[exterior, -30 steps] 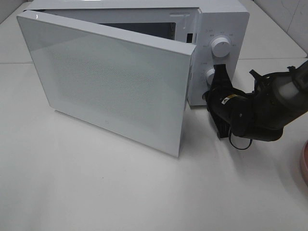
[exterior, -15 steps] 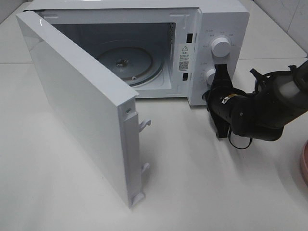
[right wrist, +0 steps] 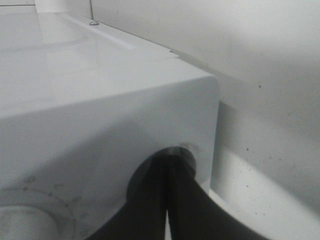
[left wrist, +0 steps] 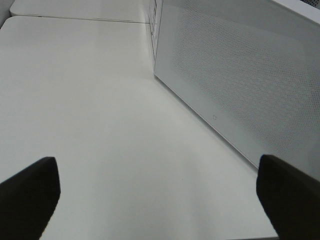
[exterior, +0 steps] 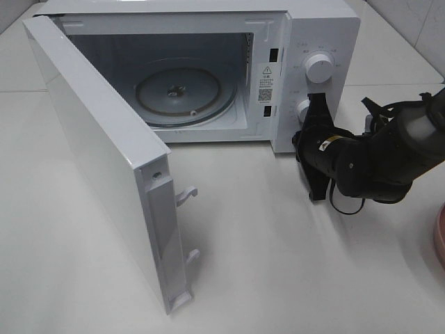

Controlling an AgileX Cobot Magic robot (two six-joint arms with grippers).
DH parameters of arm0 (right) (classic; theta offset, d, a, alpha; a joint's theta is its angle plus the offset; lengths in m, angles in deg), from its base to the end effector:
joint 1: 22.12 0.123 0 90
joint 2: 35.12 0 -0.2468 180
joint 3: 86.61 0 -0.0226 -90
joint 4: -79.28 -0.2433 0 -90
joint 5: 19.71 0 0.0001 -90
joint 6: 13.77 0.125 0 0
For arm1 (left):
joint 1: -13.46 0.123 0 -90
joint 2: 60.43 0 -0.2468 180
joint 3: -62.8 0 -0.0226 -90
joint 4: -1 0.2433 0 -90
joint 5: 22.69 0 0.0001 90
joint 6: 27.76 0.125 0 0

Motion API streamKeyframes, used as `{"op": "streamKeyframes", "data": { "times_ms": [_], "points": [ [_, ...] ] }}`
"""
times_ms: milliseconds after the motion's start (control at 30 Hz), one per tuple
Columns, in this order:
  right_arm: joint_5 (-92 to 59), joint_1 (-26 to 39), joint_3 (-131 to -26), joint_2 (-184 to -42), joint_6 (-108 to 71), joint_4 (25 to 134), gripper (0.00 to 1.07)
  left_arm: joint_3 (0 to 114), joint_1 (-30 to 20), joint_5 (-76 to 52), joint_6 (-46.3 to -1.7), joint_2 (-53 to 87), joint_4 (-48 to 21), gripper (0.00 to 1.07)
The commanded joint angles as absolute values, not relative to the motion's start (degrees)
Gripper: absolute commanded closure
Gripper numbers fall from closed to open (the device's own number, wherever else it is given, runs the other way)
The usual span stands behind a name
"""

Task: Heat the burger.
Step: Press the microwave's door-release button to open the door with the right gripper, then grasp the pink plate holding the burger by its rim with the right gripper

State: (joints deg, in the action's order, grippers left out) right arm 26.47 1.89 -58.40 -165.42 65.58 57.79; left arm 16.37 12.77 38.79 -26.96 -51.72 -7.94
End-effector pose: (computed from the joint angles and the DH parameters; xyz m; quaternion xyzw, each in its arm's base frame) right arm 0.3601 0.1243 0.0432 0.5403 0.6382 0.4045 0.3705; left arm 0.0535 -0.0177 0.2630 0.0153 0.8482 -0.0773 0.5238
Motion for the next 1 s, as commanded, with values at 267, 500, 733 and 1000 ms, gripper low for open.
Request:
{"op": "streamKeyframes", "data": {
  "times_ms": [267, 500, 733, 1000],
  "points": [
    [35.2, 2.7, -53.0, -159.4, 65.1, 58.4, 1.07, 16.3, 12.9, 38.4, -27.0, -52.6, -7.8, 0.07],
    [34.8, 2.7, -48.4, -155.7, 65.1, 58.5, 1.07, 16.3, 12.9, 38.4, -27.0, -52.6, -7.8, 0.07],
    [30.1, 2.7, -42.6, -149.0, 61.6, 58.5, 1.07, 16.3, 12.9, 38.4, -27.0, -52.6, -7.8, 0.07],
    [16.0, 2.7, -41.1, -140.0, 47.5, 58.5, 1.07, 16.3, 12.9, 38.4, -27.0, -52.6, -7.8, 0.07]
  ]
}}
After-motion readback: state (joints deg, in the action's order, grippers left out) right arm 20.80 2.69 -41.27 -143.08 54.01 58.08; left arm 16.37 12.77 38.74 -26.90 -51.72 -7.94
